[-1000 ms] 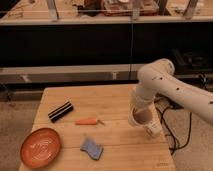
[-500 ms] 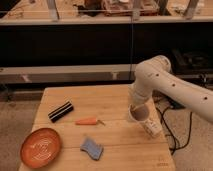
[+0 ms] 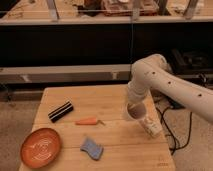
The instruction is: Place the ceramic cup in the ceramic bowl
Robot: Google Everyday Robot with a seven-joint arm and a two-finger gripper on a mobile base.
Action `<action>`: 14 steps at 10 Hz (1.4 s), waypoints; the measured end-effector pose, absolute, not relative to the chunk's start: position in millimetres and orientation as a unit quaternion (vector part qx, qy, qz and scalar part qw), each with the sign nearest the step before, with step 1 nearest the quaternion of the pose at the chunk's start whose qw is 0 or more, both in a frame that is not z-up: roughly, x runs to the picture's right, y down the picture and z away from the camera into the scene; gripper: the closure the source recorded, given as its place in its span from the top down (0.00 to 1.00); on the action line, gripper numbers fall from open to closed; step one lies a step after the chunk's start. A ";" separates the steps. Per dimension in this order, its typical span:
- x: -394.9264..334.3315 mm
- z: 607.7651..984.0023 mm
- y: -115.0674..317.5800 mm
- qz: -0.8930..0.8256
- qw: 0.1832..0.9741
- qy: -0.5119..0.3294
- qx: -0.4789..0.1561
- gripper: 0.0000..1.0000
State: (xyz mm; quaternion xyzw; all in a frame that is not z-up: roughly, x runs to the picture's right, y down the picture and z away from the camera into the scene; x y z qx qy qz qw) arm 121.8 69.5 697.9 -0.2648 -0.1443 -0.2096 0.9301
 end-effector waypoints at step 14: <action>56.9 704.5 79.2 -0.250 0.912 -0.178 -0.271 0.09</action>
